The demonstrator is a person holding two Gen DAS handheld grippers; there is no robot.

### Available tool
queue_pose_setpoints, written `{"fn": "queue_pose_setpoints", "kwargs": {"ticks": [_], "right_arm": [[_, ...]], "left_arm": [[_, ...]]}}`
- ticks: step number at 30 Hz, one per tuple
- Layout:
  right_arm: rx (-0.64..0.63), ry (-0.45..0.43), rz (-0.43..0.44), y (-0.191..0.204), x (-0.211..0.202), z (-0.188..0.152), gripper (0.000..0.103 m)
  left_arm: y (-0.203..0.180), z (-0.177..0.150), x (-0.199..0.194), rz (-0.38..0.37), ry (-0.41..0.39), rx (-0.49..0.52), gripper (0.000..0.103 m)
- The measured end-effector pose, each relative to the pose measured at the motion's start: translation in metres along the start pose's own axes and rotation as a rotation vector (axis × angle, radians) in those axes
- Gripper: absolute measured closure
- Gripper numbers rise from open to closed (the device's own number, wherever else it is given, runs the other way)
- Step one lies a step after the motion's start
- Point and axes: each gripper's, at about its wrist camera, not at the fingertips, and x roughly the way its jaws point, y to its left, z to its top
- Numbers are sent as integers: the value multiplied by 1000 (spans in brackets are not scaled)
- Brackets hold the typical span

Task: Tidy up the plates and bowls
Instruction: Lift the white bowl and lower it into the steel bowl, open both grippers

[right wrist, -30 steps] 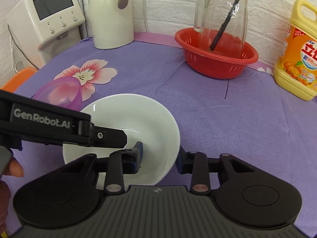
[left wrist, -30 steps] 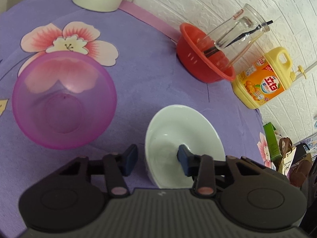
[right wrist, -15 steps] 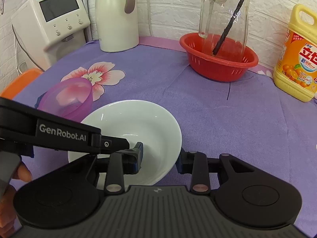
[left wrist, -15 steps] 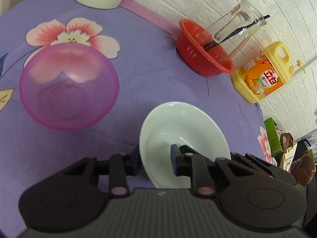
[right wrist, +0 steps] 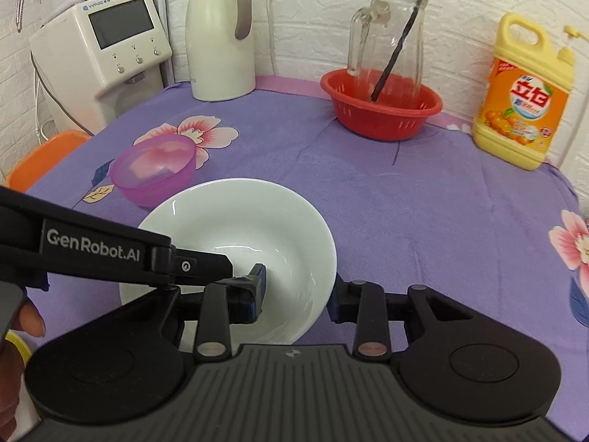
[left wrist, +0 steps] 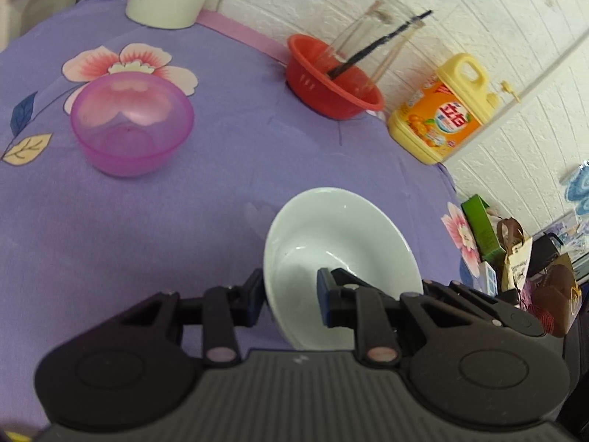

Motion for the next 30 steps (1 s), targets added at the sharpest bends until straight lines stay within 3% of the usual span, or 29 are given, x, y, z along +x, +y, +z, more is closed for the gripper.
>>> {"fn": "queue_pose_setpoints", "kwargs": {"ticks": [8, 17, 30], "right_arm": [[36, -55, -37, 3, -68, -39, 43], [49, -81, -50, 30, -127, -95, 41], [103, -80, -79, 38, -163, -151, 37]], "left_arm": [[-26, -48, -41, -58, 2, 35, 83], [-34, -118, -79, -71, 35, 88, 83], [-41, -180, -98, -110, 96, 159, 83]]}}
